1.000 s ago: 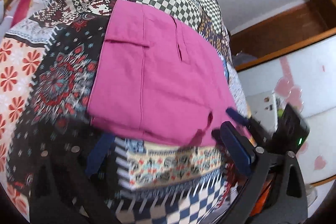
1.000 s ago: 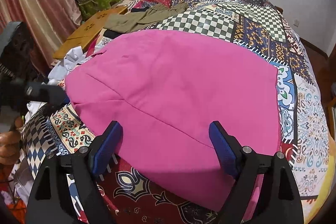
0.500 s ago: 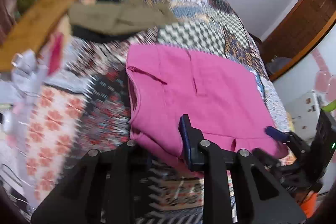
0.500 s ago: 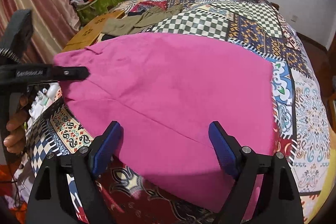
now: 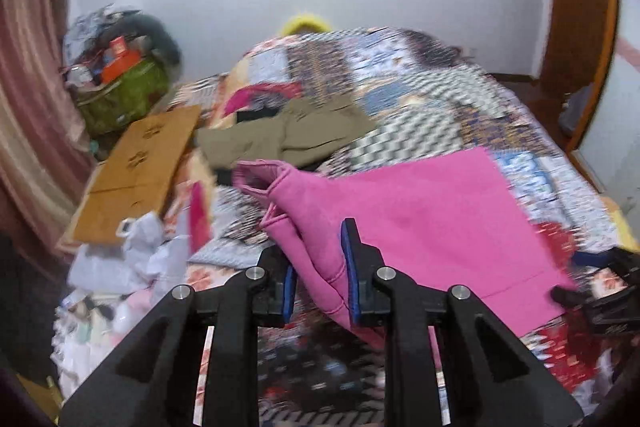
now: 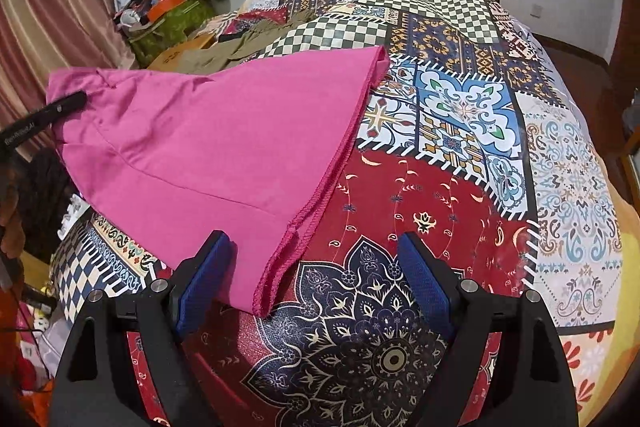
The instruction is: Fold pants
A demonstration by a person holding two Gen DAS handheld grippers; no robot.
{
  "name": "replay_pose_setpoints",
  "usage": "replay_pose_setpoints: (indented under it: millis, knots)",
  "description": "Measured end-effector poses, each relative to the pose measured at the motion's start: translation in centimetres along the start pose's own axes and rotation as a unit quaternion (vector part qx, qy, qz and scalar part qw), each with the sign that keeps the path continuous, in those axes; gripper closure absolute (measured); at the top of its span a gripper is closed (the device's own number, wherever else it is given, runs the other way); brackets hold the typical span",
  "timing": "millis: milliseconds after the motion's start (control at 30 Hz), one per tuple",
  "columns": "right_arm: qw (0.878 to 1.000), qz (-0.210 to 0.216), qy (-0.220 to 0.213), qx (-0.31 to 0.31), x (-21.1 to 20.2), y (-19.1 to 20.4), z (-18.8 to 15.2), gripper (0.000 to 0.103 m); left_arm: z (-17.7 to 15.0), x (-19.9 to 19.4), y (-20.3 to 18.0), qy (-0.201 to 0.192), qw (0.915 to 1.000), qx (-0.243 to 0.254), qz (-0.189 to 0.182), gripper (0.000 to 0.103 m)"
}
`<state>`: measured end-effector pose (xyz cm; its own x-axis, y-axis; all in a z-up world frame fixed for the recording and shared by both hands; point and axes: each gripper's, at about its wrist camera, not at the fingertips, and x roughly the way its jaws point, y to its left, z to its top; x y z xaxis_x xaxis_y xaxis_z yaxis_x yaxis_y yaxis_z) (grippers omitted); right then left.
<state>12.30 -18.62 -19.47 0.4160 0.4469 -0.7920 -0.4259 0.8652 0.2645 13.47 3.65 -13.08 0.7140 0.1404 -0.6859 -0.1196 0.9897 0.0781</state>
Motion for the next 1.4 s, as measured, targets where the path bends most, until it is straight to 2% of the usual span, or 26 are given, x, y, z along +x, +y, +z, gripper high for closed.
replay_pose_setpoints:
  millis: [133, 200, 300, 467, 600, 767, 933, 1000, 1033, 1067, 1167, 1300, 1400]
  knots:
    - [1.0, 0.004, 0.0, 0.002, 0.0, 0.0, 0.0, 0.019, 2.0, -0.6, -2.3, -0.003, 0.9966, 0.0, -0.082, 0.083]
    - [1.0, 0.007, 0.001, 0.004, 0.1, -0.2, 0.0, 0.019, 2.8, -0.5, -3.6, 0.005, 0.9921, -0.001, -0.125, 0.083]
    - [1.0, 0.009, 0.001, 0.005, 0.1, -0.2, 0.1, 0.019, 3.8, 0.2, -5.9, 0.03, 0.9809, 0.0, -0.192, 0.083]
    - [1.0, 0.011, -0.001, 0.006, 0.0, -0.3, 0.0, 0.019, 3.6, 2.2, -9.1, 0.072, 0.9717, 0.008, -0.225, 0.083]
    - [1.0, 0.013, 0.0, 0.006, 0.0, -0.4, 0.0, 0.019, 2.5, 3.5, -10.3, 0.102, 0.9642, 0.013, -0.245, 0.083]
    - [1.0, 0.015, -0.001, 0.007, 0.1, -0.5, 0.1, 0.019, 1.5, 3.5, -11.9, 0.116, 0.962, 0.038, -0.244, 0.083]
    - [1.0, 0.015, -0.003, 0.01, 0.2, -0.6, 0.1, 0.019, 1.0, 3.6, -12.7, 0.134, 0.9562, 0.052, -0.255, 0.082]
    - [1.0, 0.016, -0.003, 0.01, 0.2, -0.7, 0.1, 0.019, 1.2, 3.4, -12.7, 0.133, 0.9564, 0.057, -0.253, 0.071]
    - [1.0, 0.016, -0.003, 0.01, 0.2, -0.7, 0.1, 0.019, 1.3, 3.1, -12.6, 0.13, 0.9565, 0.058, -0.254, 0.062]
    - [1.0, 0.016, -0.004, 0.01, 0.2, -0.7, 0.1, 0.019, 1.5, 2.9, -12.4, 0.124, 0.9576, 0.059, -0.253, 0.054]
    - [1.0, 0.017, -0.004, 0.012, 0.2, -0.7, 0.2, 0.019, 2.6, 2.5, -11.4, 0.097, 0.9661, 0.059, -0.232, 0.042]
    - [1.0, 0.017, -0.005, 0.013, 0.2, -0.8, 0.2, 0.019, 4.9, 4.1, -9.4, 0.078, 0.9791, 0.052, -0.181, 0.032]
    - [1.0, 0.017, -0.006, 0.016, 0.2, -0.9, 0.2, 0.019, 6.9, 7.3, -7.4, 0.087, 0.9853, 0.045, -0.14, 0.03]
